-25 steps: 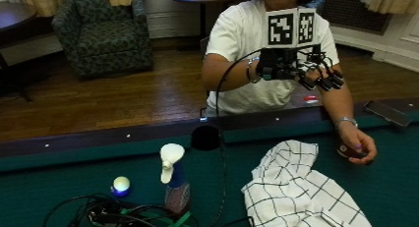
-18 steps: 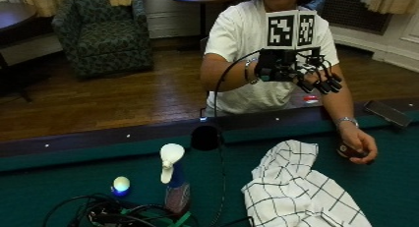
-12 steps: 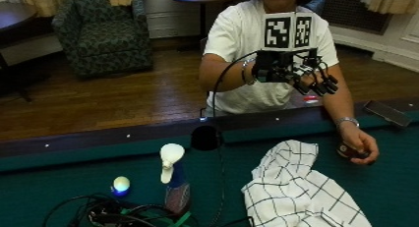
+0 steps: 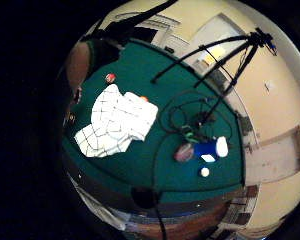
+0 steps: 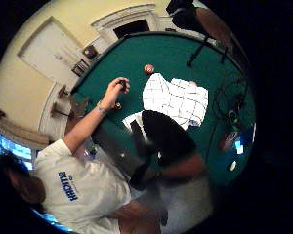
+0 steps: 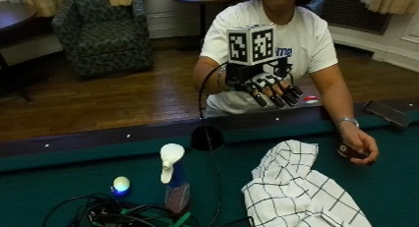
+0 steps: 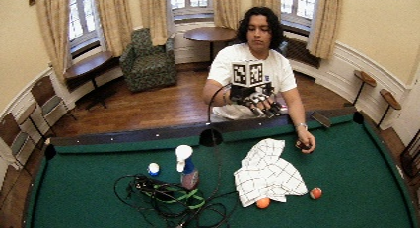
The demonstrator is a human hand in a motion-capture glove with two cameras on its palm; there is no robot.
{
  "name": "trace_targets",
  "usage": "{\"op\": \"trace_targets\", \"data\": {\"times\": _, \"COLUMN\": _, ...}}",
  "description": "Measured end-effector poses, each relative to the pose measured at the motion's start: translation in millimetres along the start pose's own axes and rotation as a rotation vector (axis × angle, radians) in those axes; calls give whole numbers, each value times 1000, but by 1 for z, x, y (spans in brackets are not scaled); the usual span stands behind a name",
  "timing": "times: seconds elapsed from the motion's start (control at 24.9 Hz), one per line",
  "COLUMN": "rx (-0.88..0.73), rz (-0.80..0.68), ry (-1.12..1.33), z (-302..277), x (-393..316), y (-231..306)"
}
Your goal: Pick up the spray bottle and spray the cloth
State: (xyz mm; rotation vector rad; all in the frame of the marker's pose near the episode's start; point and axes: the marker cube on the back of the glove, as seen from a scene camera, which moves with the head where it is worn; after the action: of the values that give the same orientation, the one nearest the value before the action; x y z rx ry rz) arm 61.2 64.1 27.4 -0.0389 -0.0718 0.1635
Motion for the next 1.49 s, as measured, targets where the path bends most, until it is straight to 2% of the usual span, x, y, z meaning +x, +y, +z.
{"op": "trace_targets", "data": {"times": 0.84, "rx": -98, "rz": 275, "ry": -29, "z": 16, "x": 119, "y": 103}}
{"op": "trace_targets", "data": {"times": 1.28, "rx": 63, "rz": 387, "ry": -215, "z": 46, "x": 157, "y": 156}}
{"op": "trace_targets", "data": {"times": 1.49, "rx": 118, "rz": 459, "ry": -443, "z": 64, "x": 165, "y": 171}}
